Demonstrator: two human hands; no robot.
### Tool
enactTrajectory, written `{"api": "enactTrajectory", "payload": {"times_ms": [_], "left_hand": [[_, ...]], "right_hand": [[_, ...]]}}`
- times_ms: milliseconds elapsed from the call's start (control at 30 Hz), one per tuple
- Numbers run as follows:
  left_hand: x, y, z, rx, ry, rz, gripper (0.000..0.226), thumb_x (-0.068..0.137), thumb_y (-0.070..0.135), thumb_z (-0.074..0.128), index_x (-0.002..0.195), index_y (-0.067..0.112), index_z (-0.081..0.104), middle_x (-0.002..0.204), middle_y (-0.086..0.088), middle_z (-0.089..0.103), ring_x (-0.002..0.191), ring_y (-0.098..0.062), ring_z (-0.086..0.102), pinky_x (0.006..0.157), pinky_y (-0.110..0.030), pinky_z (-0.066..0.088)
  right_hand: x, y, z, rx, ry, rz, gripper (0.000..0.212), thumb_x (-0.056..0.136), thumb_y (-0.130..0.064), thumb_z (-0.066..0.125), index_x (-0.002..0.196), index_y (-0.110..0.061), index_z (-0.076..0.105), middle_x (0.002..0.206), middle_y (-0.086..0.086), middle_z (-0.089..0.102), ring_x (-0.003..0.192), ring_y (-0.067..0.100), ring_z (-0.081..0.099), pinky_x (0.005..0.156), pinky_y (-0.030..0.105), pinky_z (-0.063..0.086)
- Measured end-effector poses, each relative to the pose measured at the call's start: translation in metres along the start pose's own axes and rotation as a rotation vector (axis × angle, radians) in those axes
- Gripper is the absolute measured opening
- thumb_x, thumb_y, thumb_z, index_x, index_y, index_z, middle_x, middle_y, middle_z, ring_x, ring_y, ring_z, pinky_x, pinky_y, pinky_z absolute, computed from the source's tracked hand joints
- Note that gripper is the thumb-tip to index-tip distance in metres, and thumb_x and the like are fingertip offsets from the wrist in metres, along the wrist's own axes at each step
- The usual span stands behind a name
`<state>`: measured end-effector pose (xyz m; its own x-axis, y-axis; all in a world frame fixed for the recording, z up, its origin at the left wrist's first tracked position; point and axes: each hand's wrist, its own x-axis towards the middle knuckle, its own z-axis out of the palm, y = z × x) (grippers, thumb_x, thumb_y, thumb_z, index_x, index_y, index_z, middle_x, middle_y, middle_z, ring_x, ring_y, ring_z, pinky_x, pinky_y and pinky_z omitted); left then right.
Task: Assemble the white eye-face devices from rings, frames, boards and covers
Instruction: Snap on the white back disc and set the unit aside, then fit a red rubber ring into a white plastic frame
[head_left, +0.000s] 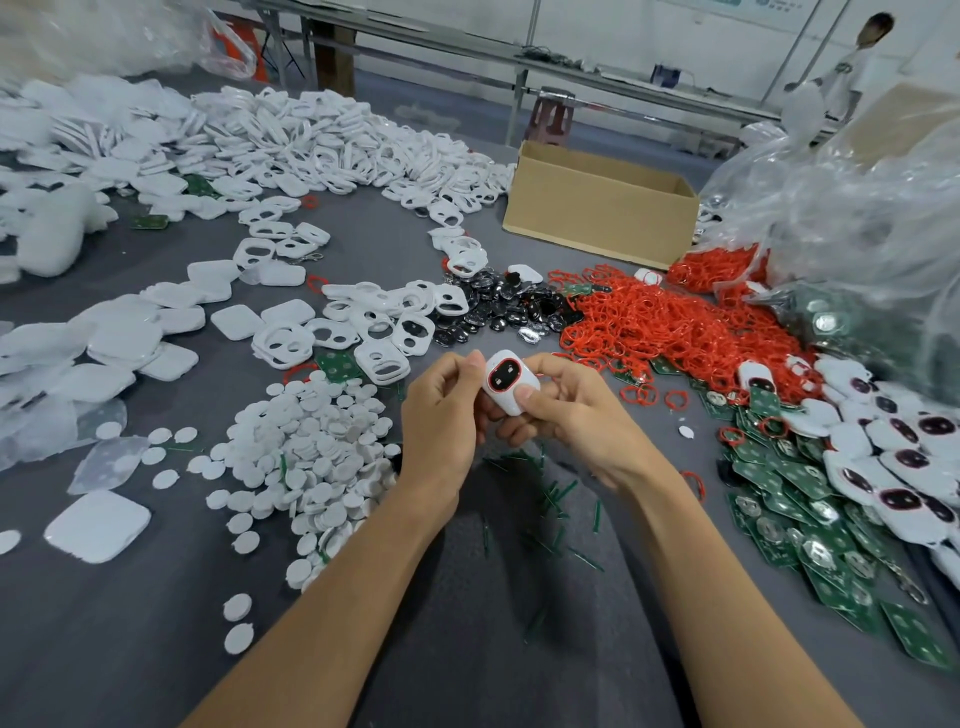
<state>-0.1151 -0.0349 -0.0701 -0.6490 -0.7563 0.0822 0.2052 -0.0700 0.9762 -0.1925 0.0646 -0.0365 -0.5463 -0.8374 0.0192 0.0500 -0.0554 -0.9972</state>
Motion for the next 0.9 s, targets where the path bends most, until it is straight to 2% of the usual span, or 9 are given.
{"api": "enactTrajectory", "payload": {"times_ms": [367, 500, 600, 667, 733, 833, 900], "left_hand": [[0.000, -0.001, 0.000, 0.010, 0.007, -0.025, 0.039, 0.101, 0.026, 0.049, 0.065, 0.012, 0.052, 0.049, 0.005, 0.051, 0.046, -0.009, 0.044, 0.041, -0.018, 0.034], [0.001, 0.000, -0.002, -0.006, 0.011, -0.050, 0.036, 0.103, 0.029, 0.045, 0.074, 0.014, 0.061, 0.051, 0.007, 0.054, 0.046, -0.008, 0.047, 0.040, -0.019, 0.037], [0.002, 0.000, -0.005, -0.038, 0.003, -0.084, 0.032, 0.103, 0.030, 0.044, 0.086, 0.012, 0.064, 0.053, 0.008, 0.056, 0.047, -0.007, 0.050, 0.042, -0.019, 0.040], [0.003, -0.001, -0.006, -0.060, -0.006, -0.087, 0.031, 0.103, 0.029, 0.044, 0.087, 0.012, 0.064, 0.055, 0.007, 0.057, 0.049, -0.008, 0.051, 0.042, -0.019, 0.041], [0.003, -0.002, -0.005, -0.061, -0.021, -0.083, 0.030, 0.103, 0.030, 0.044, 0.088, 0.012, 0.064, 0.057, 0.006, 0.058, 0.050, -0.007, 0.052, 0.043, -0.019, 0.042], [0.003, -0.004, -0.004, -0.050, -0.036, -0.066, 0.030, 0.103, 0.030, 0.044, 0.088, 0.012, 0.064, 0.056, 0.007, 0.058, 0.049, -0.006, 0.053, 0.042, -0.019, 0.043], [0.004, -0.006, -0.002, -0.036, -0.034, -0.056, 0.031, 0.103, 0.030, 0.044, 0.086, 0.013, 0.064, 0.055, 0.007, 0.058, 0.048, -0.005, 0.052, 0.041, -0.019, 0.043]], "right_hand": [[-0.002, -0.001, -0.003, -0.030, -0.013, 0.019, 0.021, 0.097, 0.004, 0.042, 0.114, 0.013, 0.048, 0.085, 0.025, 0.059, 0.061, 0.022, 0.048, 0.055, 0.025, 0.039], [-0.003, -0.011, -0.002, -0.126, 0.078, 0.033, 0.018, 0.096, 0.005, 0.044, 0.112, 0.010, 0.050, 0.077, 0.021, 0.062, 0.055, 0.020, 0.055, 0.053, 0.023, 0.047], [-0.013, -0.024, -0.017, -0.234, 0.240, 0.020, 0.006, 0.097, 0.003, 0.046, 0.099, 0.002, 0.052, 0.070, 0.014, 0.065, 0.049, 0.012, 0.061, 0.051, 0.021, 0.050], [-0.028, -0.031, -0.037, -0.306, 0.366, -0.011, 0.009, 0.097, 0.001, 0.048, 0.094, -0.007, 0.052, 0.066, 0.009, 0.067, 0.049, 0.011, 0.062, 0.049, 0.020, 0.050], [-0.052, -0.036, -0.064, -0.410, 0.518, -0.026, 0.014, 0.097, -0.001, 0.048, 0.098, -0.015, 0.051, 0.067, 0.006, 0.067, 0.049, 0.009, 0.060, 0.049, 0.021, 0.048], [-0.094, -0.037, -0.111, -0.694, 0.826, 0.005, 0.016, 0.096, -0.012, 0.048, 0.098, -0.028, 0.050, 0.074, 0.004, 0.068, 0.054, 0.009, 0.058, 0.053, 0.028, 0.044], [-0.121, -0.040, -0.146, -0.857, 1.019, 0.040, 0.016, 0.096, -0.017, 0.048, 0.110, -0.024, 0.051, 0.080, 0.007, 0.068, 0.059, 0.016, 0.055, 0.053, 0.030, 0.041]]}}
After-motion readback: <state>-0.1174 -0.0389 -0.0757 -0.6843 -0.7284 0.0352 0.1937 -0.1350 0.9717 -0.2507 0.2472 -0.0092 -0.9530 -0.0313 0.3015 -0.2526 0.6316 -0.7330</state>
